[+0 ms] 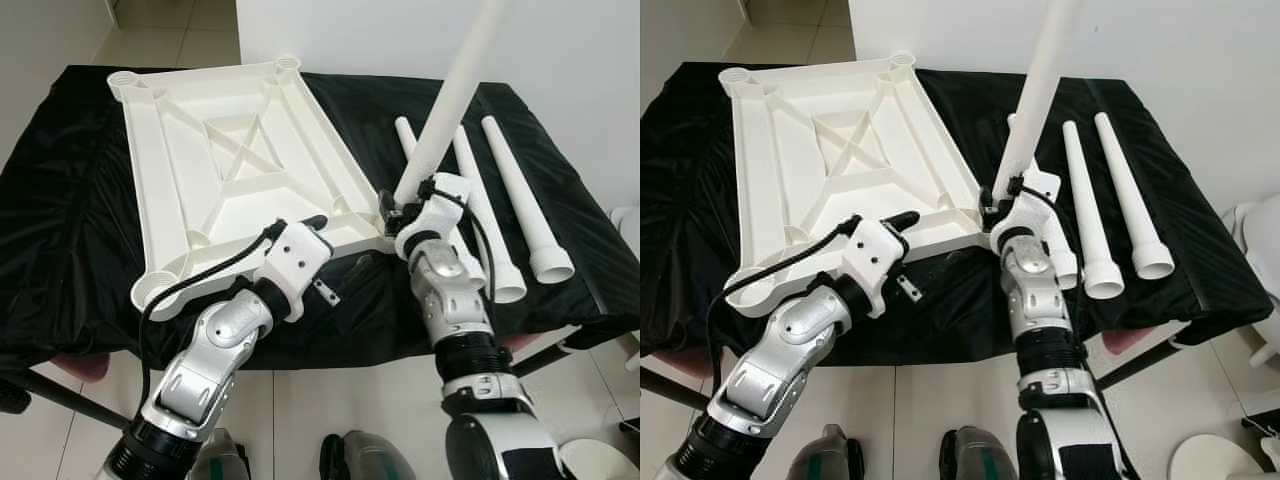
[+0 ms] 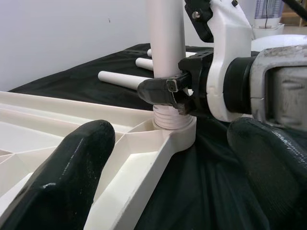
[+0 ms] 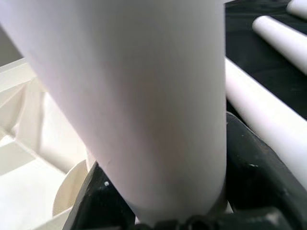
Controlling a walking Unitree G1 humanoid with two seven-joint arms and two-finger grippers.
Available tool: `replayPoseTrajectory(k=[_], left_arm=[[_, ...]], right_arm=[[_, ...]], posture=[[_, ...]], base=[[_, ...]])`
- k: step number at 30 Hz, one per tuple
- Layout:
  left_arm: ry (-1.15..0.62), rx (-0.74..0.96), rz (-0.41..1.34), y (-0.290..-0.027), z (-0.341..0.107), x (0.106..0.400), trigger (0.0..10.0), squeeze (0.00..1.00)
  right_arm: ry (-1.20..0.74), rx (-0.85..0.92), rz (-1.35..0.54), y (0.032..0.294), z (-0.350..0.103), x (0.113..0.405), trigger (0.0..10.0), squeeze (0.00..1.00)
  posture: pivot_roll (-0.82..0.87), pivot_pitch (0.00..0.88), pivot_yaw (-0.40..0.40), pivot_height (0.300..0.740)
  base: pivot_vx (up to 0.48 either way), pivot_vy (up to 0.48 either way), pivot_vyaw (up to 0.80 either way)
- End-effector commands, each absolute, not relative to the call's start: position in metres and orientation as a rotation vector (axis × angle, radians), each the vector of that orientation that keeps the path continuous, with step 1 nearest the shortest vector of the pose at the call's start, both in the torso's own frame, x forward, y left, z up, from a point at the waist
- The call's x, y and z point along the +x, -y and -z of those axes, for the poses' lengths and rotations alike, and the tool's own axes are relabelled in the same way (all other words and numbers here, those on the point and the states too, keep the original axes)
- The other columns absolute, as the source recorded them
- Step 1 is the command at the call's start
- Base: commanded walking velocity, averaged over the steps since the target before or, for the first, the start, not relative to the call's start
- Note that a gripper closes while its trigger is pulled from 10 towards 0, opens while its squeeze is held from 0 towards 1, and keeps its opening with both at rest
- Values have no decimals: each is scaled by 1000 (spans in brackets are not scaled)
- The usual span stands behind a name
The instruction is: Building children table
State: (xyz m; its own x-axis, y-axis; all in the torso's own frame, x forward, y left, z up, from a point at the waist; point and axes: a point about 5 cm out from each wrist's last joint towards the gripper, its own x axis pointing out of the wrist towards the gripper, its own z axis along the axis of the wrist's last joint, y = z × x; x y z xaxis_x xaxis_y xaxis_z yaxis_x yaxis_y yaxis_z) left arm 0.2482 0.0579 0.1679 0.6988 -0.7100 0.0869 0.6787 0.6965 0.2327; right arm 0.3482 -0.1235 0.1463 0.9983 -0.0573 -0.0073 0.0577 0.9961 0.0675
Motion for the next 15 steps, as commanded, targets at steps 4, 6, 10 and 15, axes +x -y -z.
replayPoseTrajectory(k=[4,6,10,15], left_arm=[[172,195,810,-55,-167,247,10000,0],[172,196,809,-56,-167,247,10000,0],[172,198,809,-56,-167,247,10000,0],[175,203,801,-55,-167,249,10000,0]], right_arm=[[16,77,69,124,-152,348,0,0],[19,87,47,124,-153,347,2941,0],[30,102,58,128,-154,346,10000,110],[145,105,-21,129,-164,335,10000,1000]], posture=[[-63,20,-52,740],[-63,18,-52,740],[-67,16,-51,740],[-78,24,-45,740]], base=[[0,0,0],[0,0,0],[0,0,0],[0,0,0]])
